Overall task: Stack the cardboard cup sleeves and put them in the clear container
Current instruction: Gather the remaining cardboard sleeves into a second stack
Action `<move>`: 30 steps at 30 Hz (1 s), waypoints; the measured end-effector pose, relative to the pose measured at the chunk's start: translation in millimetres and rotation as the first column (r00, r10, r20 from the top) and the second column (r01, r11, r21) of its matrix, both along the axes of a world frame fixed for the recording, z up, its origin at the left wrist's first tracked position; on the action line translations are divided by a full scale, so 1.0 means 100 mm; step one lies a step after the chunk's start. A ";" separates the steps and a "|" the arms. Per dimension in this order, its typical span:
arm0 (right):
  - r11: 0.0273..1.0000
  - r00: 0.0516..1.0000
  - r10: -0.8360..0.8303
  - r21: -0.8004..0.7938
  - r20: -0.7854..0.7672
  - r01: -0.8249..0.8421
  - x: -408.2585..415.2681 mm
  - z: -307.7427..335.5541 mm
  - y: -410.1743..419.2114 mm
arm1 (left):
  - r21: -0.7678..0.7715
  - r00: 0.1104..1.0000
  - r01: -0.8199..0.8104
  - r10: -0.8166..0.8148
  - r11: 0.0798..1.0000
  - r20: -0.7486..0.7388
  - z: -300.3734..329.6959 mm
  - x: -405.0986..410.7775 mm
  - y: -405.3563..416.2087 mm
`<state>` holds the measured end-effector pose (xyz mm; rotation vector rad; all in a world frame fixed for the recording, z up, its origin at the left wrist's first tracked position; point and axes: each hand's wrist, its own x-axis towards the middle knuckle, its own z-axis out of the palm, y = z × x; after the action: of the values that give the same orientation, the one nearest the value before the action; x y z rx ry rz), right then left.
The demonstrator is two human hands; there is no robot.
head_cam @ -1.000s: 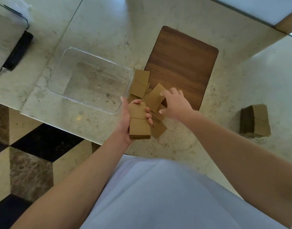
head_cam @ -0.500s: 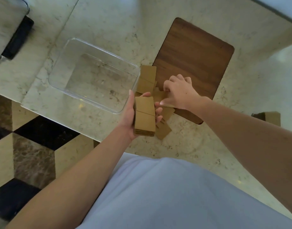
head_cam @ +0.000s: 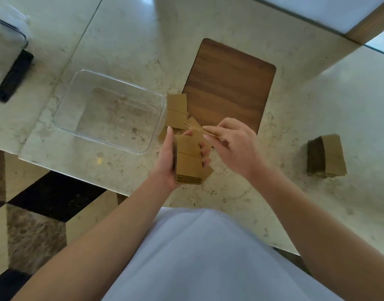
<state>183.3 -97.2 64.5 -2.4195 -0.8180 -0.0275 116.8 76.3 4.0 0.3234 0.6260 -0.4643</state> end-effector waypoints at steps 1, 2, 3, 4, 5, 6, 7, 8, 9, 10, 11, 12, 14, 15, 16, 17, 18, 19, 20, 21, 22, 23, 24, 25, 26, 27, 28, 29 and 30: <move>0.998 0.999 0.040 -0.051 0.028 -0.038 -0.11 0.01 0.01 | 0.017 1.000 0.006 -0.006 1.000 0.015 0.01 0.00 -0.01; 0.993 0.997 0.070 -0.099 0.043 -0.065 -0.21 0.00 0.01 | 0.038 1.000 0.007 -0.008 0.999 0.027 0.02 -0.02 -0.02; 0.986 0.995 0.096 -0.138 0.039 -0.090 -0.30 -0.01 0.01 | 0.057 0.999 0.010 -0.012 0.998 0.043 0.03 -0.02 -0.03; 0.980 0.993 0.116 -0.168 0.031 -0.109 -0.38 -0.02 0.02 | 0.073 0.998 0.016 -0.020 0.997 0.063 0.04 -0.03 -0.03; 0.974 0.991 0.129 -0.192 0.019 -0.123 -0.45 -0.03 0.03 | 0.086 0.996 0.019 -0.026 0.996 0.080 0.06 -0.04 -0.04; 0.969 0.991 0.136 -0.210 0.003 -0.132 -0.51 -0.04 0.03 | 0.092 0.996 0.020 -0.028 0.996 0.089 0.06 -0.05 -0.04; 0.965 0.990 0.138 -0.223 -0.015 -0.138 -0.56 -0.04 0.04 | 0.090 0.996 0.020 -0.028 0.996 0.090 0.07 -0.06 -0.04; 0.963 0.990 0.141 -0.229 -0.029 -0.144 -0.59 -0.04 0.03 | 0.081 0.996 0.023 -0.030 0.996 0.087 0.06 -0.08 -0.04; 0.960 0.988 0.150 -0.233 -0.037 -0.154 -0.59 -0.04 0.03 | 0.075 0.996 0.024 -0.031 0.997 0.083 0.05 -0.09 -0.04; 0.958 0.986 0.163 -0.230 -0.043 -0.169 -0.58 -0.04 0.02 | 0.076 0.996 0.026 -0.032 0.997 0.082 0.03 -0.10 -0.04; 0.961 0.983 0.174 -0.210 -0.057 -0.182 -0.57 -0.04 0.02 | 0.083 0.996 0.028 -0.034 0.996 0.083 0.01 -0.10 -0.04; 0.972 0.984 0.163 -0.159 -0.078 -0.174 -0.54 -0.05 0.02 | 0.094 0.996 0.027 -0.035 0.995 0.085 0.00 -0.11 -0.04; 0.999 0.981 0.037 0.008 -0.189 -0.036 -0.45 -0.08 0.05 | 0.099 0.997 0.011 -0.019 0.995 0.081 -0.03 -0.09 -0.04; 0.992 0.954 -0.077 0.074 -0.290 0.102 -0.38 -0.11 0.06 | 0.078 0.997 -0.004 -0.002 0.997 0.076 -0.03 -0.08 -0.04; 0.967 0.901 -0.187 0.089 -0.391 0.239 -0.29 -0.14 0.07 | 0.046 0.997 -0.021 0.018 0.999 0.069 -0.04 -0.07 -0.04; 0.939 0.835 -0.285 0.036 -0.471 0.341 -0.18 -0.21 0.07 | 0.015 0.997 -0.038 0.037 0.999 0.061 -0.06 -0.07 -0.04; 0.921 0.780 -0.364 -0.074 -0.509 0.382 -0.07 -0.28 0.06 | -0.004 0.997 -0.050 0.050 0.999 0.054 -0.08 -0.06 -0.04; 0.908 0.742 -0.417 -0.203 -0.525 0.367 0.03 -0.35 0.05 | -0.014 0.997 -0.057 0.058 0.998 0.047 -0.10 -0.06 -0.04; 0.892 0.718 -0.448 -0.316 -0.532 0.322 0.10 -0.42 0.05 | -0.016 0.997 -0.060 0.061 0.998 0.038 -0.11 -0.05 -0.04; 0.876 0.702 -0.466 -0.394 -0.538 0.279 0.16 -0.49 0.05 | -0.015 0.998 -0.063 0.064 0.998 0.023 -0.13 -0.04 -0.04; 0.864 0.696 -0.473 -0.440 -0.540 0.245 0.20 -0.54 0.07 | -0.009 0.998 -0.069 0.069 0.998 0.009 -0.14 -0.02 -0.04; 0.857 0.701 -0.470 -0.467 -0.536 0.217 0.22 -0.60 0.10 | -0.003 0.997 -0.079 0.079 0.997 -0.005 -0.16 -0.01 -0.04; 0.853 0.719 -0.458 -0.486 -0.522 0.190 0.23 -0.64 0.13 | 0.000 0.996 -0.090 0.090 0.996 -0.017 -0.16 0.01 -0.04; 0.849 0.743 -0.443 -0.500 -0.502 0.168 0.25 -0.68 0.18 | 0.001 0.995 -0.100 0.100 0.995 -0.031 -0.18 0.04 -0.04; 0.846 0.768 -0.430 -0.510 -0.475 0.158 0.27 -0.72 0.21 | 0.002 0.993 -0.105 0.105 0.994 -0.044 -0.19 0.06 -0.03; 0.842 0.790 -0.420 -0.517 -0.446 0.156 0.28 -0.74 0.25 | 0.005 0.993 -0.107 0.107 0.994 -0.057 -0.19 0.08 -0.02; 0.840 0.806 -0.416 -0.518 -0.420 0.163 0.28 -0.77 0.29 | 0.008 0.992 -0.103 0.104 0.995 -0.066 -0.20 0.11 0.00; 0.839 0.816 -0.417 -0.515 -0.401 0.175 0.29 -0.79 0.32 | 0.013 0.993 -0.097 0.098 0.995 -0.070 -0.21 0.14 0.02; 0.840 0.820 -0.420 -0.509 -0.390 0.188 0.29 -0.80 0.34 | 0.019 0.993 -0.090 0.091 0.996 -0.072 -0.22 0.16 0.03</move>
<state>212.4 -63.0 -15.6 -2.7784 -0.1869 0.7001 133.0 79.7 -18.4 0.2931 0.7132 -0.3860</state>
